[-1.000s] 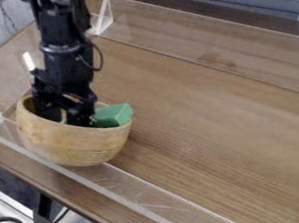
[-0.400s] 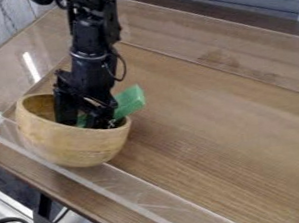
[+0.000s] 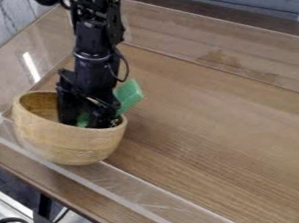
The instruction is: Remove the green block from inside the brown bowl and put it on the table
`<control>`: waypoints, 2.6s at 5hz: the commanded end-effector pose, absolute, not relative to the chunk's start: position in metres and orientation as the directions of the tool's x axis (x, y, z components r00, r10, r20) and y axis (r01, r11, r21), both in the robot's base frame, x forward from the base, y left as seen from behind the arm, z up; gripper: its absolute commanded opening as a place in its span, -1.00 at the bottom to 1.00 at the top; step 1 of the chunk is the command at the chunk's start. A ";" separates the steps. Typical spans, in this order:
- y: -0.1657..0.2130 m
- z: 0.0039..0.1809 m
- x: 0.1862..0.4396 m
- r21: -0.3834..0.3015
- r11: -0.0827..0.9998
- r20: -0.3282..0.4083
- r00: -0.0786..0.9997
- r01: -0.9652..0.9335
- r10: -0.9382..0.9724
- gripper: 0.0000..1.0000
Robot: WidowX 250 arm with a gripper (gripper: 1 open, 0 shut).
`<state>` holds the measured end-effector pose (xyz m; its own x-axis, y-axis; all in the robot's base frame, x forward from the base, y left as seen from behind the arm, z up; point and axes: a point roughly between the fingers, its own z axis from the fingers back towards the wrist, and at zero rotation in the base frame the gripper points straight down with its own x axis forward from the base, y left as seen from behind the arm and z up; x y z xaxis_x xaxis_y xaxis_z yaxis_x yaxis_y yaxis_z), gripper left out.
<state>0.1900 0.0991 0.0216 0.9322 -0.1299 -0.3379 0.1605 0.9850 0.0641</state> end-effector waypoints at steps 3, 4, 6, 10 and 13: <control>0.107 0.002 0.161 0.103 0.987 -0.430 0.900 0.121 -0.066 1.00; 0.104 0.000 0.160 0.128 0.987 -0.441 0.897 0.101 -0.034 1.00; 0.100 0.006 0.154 0.150 0.986 -0.472 0.882 0.075 0.005 1.00; 0.105 0.022 0.155 0.199 0.977 -0.472 0.881 0.081 0.023 -1.00; 0.085 0.054 0.172 0.139 0.988 -0.467 0.884 0.067 0.005 -1.00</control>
<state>0.1671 0.0848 0.0457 0.8674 0.0136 -0.4975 0.0601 0.9894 0.1320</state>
